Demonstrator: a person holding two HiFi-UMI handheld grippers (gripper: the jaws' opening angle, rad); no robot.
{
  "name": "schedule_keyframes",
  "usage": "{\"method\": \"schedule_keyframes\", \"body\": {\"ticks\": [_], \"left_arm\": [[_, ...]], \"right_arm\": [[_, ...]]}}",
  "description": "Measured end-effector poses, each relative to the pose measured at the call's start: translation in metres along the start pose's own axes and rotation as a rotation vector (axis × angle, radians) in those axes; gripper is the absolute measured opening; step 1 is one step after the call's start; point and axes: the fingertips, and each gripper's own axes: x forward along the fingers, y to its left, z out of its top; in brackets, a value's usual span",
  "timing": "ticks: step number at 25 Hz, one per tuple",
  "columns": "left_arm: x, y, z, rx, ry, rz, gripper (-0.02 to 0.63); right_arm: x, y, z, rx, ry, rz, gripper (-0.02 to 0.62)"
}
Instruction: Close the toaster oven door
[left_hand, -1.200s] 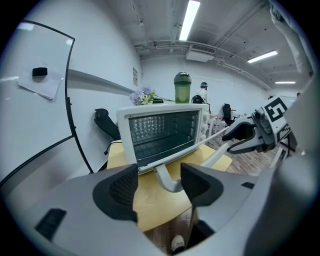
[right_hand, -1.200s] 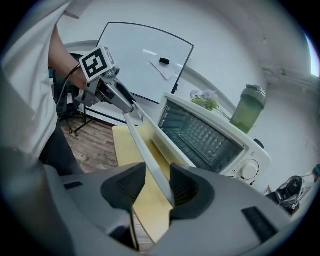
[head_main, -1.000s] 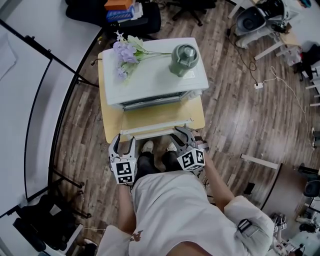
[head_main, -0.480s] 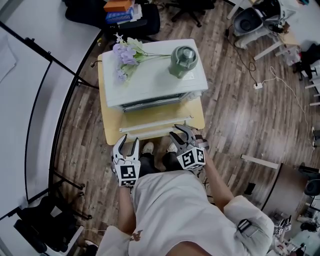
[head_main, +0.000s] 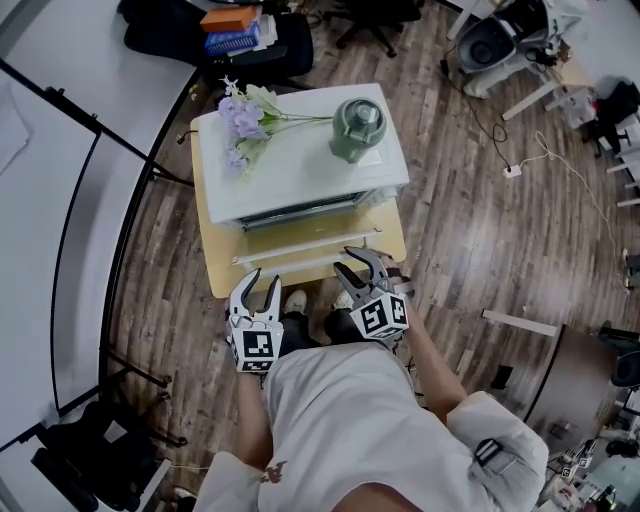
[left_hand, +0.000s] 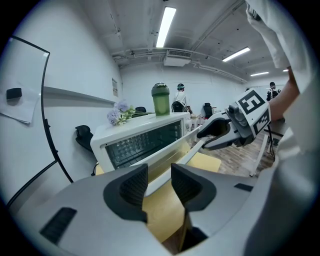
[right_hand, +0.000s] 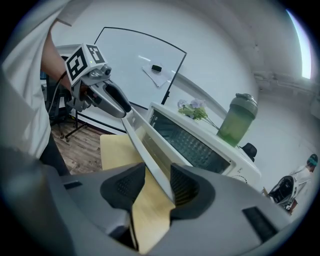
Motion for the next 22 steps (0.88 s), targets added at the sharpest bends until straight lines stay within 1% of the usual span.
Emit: {"method": "schedule_keyframes", "body": {"ticks": [6,16,22], "left_arm": [[0.010,0.002,0.005,0.018,-0.003,-0.001,0.138],[0.017,0.011,0.016,0.032,-0.019,0.005,0.132],[0.020,0.015,0.020,0.020,-0.023,0.012,0.130]], "right_arm": [[0.004,-0.014,0.009,0.003,-0.023,-0.024,0.161],[0.008,-0.025,0.015,0.009,-0.037,-0.040,0.163],[0.009,-0.032,0.020,0.014,-0.045,-0.048,0.163]]}}
